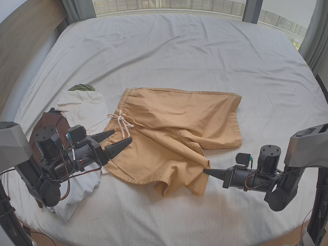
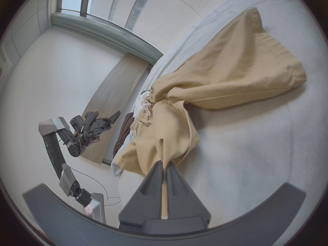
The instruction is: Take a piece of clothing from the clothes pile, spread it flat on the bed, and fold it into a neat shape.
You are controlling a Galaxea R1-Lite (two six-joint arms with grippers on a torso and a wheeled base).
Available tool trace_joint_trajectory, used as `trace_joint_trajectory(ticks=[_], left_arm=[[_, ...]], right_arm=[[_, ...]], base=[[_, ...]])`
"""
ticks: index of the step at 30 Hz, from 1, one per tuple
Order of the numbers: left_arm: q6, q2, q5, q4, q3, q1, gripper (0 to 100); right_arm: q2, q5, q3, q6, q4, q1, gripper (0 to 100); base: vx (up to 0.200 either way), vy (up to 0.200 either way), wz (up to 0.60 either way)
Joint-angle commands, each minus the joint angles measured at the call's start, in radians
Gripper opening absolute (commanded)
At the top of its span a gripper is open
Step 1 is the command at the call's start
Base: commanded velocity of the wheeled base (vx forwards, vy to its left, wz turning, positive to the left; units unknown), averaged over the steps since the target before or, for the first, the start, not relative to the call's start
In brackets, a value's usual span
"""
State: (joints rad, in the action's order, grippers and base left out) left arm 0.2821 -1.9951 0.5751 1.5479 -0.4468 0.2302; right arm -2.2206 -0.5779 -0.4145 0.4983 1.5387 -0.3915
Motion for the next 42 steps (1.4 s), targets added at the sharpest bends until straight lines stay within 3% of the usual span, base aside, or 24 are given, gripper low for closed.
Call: trace_joint_trajectory(ticks=[1,10,14,15,38,39,42], left_arm=[[0.000,-0.002,0.000,0.000,0.000,0.004,100],[0.002,-0.002,0.000,0.000,0.010,0.011,100],[0.000,-0.005,0.000,0.000,0.014,0.015,100],[0.000,-0.008,0.000,0.000,0.016,0.020,100],[-0.001,-0.024,0.000,0.000,0.017,0.021,100],[-0.001,-0.024,0.000,0.000,0.017,0.021,100],[-0.001,-0.024,0.000,0.000,0.017,0.023,100]], right_arm=[[0.009,0.001,-0.003,0.000,0.001,0.014,0],[-0.068,0.001,-0.030,-0.092,0.001,0.016,0],[-0.068,0.001,-0.030,-0.090,0.001,0.016,0],[-0.067,0.001,-0.024,-0.092,0.001,0.016,100],[-0.142,0.000,0.045,-0.185,0.001,-0.018,100],[-0.143,0.000,0.036,-0.182,0.001,-0.023,0],[-0.145,0.000,0.028,-0.181,0.001,-0.032,0]], base=[[0.000,0.000,0.00],[0.000,0.000,0.00],[0.000,0.000,0.00],[0.000,0.000,0.00],[0.000,0.000,0.00],[0.000,0.000,0.00],[0.000,0.000,0.00]])
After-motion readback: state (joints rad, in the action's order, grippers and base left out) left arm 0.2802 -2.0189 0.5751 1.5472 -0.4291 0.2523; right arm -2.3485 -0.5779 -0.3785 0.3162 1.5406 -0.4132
